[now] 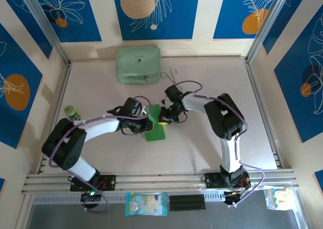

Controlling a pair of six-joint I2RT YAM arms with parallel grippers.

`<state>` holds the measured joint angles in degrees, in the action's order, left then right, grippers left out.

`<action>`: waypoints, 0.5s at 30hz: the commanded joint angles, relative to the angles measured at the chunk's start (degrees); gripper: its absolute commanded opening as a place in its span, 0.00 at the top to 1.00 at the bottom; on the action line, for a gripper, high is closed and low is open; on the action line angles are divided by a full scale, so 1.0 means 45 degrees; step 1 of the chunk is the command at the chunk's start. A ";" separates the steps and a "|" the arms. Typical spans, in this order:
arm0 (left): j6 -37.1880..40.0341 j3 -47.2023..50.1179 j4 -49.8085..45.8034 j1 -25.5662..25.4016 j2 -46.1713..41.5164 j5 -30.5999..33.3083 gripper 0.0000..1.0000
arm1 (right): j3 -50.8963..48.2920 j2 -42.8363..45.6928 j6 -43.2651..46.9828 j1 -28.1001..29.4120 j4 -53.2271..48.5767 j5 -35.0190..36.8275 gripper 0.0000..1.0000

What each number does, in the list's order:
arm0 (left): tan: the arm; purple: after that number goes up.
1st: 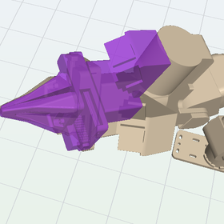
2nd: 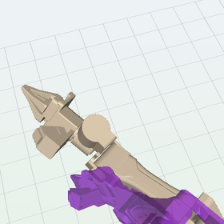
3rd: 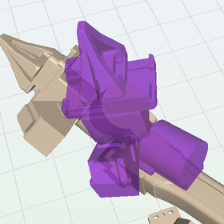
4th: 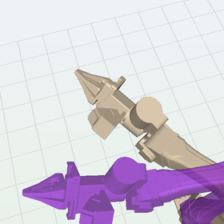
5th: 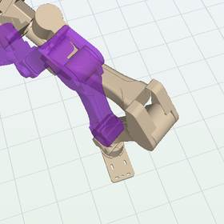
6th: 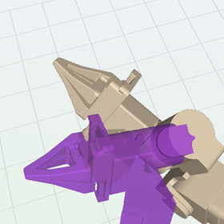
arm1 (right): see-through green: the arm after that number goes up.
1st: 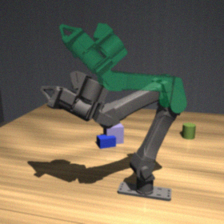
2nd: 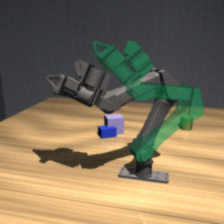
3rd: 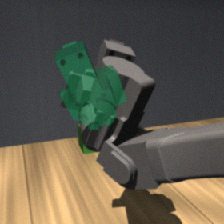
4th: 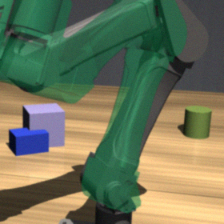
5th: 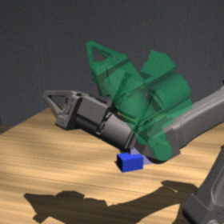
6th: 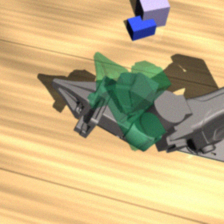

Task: Fold a paper plane with a square sheet of paper (pick it up from the middle)
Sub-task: First fold in half a square sheet of paper at the center of the table.

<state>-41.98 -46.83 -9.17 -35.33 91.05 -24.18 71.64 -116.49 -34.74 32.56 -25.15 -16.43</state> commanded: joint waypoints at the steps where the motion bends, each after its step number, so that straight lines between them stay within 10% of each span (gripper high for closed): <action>1: 0.0019 -0.0204 -0.0164 -0.0413 0.0831 0.0277 0.84 | -0.1037 -0.1798 -0.0192 -0.0320 -0.1658 0.3650 0.98; 15: 0.0566 0.2615 -0.2003 -0.0871 -0.0269 0.0315 0.87 | -0.1153 -0.2055 0.0000 -0.0494 -0.1565 0.3748 0.98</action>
<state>-41.43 -38.59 -6.98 -38.44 90.63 -22.87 71.64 -116.97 -34.92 32.12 -25.10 -17.30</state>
